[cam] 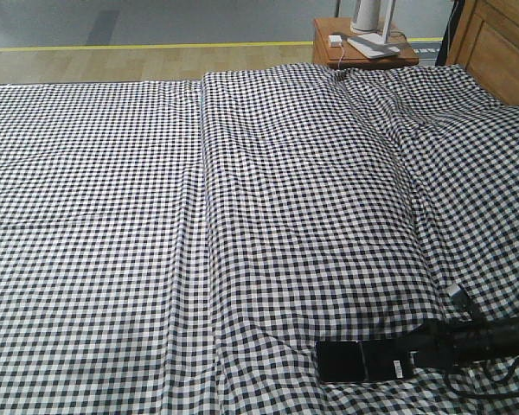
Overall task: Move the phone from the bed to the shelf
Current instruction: 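Close the right gripper on the black phone's edge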
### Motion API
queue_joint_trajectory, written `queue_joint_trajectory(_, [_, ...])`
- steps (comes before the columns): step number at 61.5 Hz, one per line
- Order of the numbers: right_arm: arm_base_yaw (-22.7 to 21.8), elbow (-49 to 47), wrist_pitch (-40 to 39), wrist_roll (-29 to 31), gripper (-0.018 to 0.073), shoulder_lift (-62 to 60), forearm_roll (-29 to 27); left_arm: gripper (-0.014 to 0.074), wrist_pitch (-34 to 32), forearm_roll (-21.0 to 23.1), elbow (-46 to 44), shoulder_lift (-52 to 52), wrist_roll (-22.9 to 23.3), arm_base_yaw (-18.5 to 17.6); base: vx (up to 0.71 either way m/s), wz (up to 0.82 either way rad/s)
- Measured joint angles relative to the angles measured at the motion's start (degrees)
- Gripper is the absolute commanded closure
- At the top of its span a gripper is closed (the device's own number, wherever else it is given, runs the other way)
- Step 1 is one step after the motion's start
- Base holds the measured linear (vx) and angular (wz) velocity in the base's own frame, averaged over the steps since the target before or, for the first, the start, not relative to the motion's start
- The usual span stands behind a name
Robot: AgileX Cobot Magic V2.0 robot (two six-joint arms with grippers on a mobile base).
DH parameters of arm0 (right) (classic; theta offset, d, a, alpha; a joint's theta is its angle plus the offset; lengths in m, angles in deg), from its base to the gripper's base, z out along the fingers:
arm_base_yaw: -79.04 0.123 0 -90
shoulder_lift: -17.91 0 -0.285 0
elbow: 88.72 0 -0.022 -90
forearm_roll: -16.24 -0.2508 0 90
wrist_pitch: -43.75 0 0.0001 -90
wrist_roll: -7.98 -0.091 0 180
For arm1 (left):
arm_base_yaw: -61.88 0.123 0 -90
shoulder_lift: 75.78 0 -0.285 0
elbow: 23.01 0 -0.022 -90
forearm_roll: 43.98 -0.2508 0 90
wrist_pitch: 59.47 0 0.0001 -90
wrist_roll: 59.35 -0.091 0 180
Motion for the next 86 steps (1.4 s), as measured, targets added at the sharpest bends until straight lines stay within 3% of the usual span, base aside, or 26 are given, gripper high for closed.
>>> queue_joint_trajectory(27, [6.32, -2.75, 1.31, -1.48, -0.0034, 2.50, -0.15, 0.0595, 0.00, 0.00, 0.00, 0.00, 0.00, 0.00, 0.00, 0.00])
queue_joint_trajectory(38, [8.38, -2.75, 1.01, -1.48, 0.0007, 2.56, -0.76, 0.0595, 0.00, 0.00, 0.00, 0.00, 0.00, 0.00, 0.00, 0.00])
queue_joint_trajectory(50, [8.44, -2.75, 1.01, -1.48, 0.0174, 2.56, -0.76, 0.0595, 0.00, 0.00, 0.00, 0.00, 0.00, 0.00, 0.00, 0.00])
queue_joint_trajectory(66, [8.44, -2.75, 1.39, -1.43, 0.0566, 2.56, -0.82, 0.0595, 0.00, 0.00, 0.00, 0.00, 0.00, 0.00, 0.00, 0.00])
queue_joint_trajectory(86, [8.44, -2.75, 1.64, -0.30, 0.0568, 2.13, -0.82, 0.0595, 0.00, 0.00, 0.00, 0.00, 0.00, 0.00, 0.00, 0.00])
